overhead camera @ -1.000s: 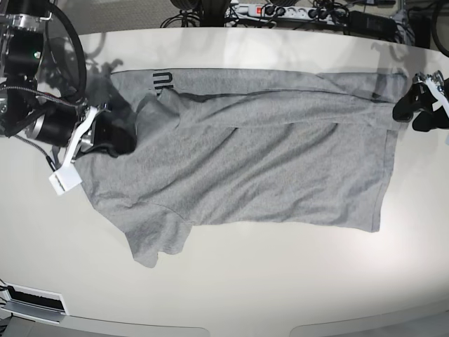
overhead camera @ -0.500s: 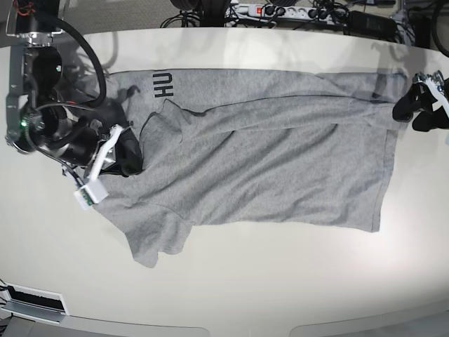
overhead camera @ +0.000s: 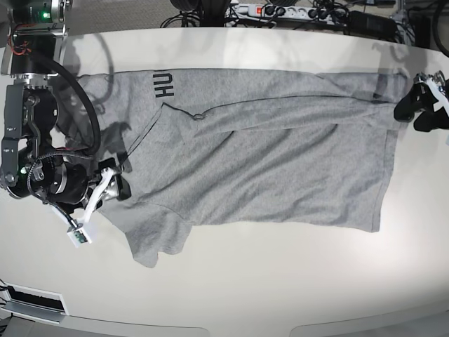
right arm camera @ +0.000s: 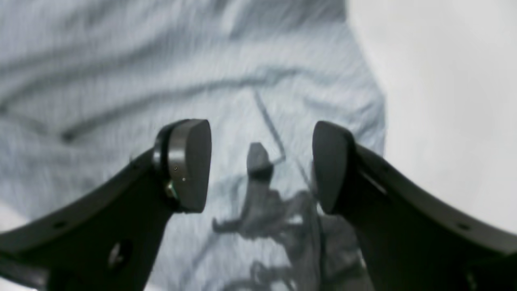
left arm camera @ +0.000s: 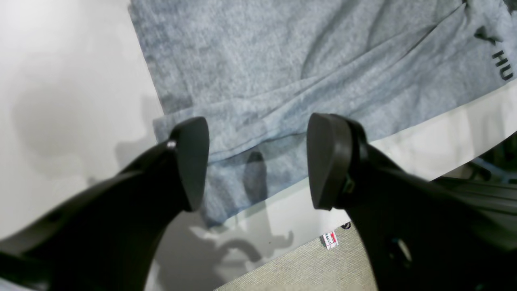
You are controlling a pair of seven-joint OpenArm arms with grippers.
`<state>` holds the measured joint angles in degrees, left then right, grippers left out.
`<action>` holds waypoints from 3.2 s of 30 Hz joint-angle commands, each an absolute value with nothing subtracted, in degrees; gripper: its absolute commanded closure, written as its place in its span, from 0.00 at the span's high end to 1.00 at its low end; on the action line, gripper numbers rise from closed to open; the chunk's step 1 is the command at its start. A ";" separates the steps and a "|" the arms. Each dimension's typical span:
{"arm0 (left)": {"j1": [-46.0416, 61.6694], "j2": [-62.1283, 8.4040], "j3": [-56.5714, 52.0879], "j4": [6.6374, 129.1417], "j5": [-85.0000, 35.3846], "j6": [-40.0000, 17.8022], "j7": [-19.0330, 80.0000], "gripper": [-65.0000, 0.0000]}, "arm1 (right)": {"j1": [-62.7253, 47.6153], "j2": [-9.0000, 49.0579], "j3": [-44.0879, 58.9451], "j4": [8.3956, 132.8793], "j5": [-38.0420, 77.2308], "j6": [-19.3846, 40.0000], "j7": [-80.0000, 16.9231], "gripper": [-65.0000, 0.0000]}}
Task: Layout the t-shirt on the table in an organized manner, then fold the t-shirt properly
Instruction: 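Grasp the folded corner with the right gripper and pull it outward, then grasp the folded shoulder edge with both grippers and pull it taut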
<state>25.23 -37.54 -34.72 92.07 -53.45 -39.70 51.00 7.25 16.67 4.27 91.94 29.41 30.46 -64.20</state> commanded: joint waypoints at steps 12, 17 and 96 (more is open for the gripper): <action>25.02 -39.05 -35.31 92.71 -50.70 -38.72 49.74 0.60 | -6.81 25.28 13.02 92.90 38.22 33.56 -63.66 0.62; 25.02 -39.05 -35.31 92.71 -49.45 -34.85 48.69 0.60 | -13.28 25.23 20.29 92.88 42.89 36.56 -63.59 0.62; 34.76 -44.23 -6.33 89.84 -21.96 -40.00 43.35 0.00 | -26.96 26.83 1.39 90.39 21.26 33.78 -56.99 0.00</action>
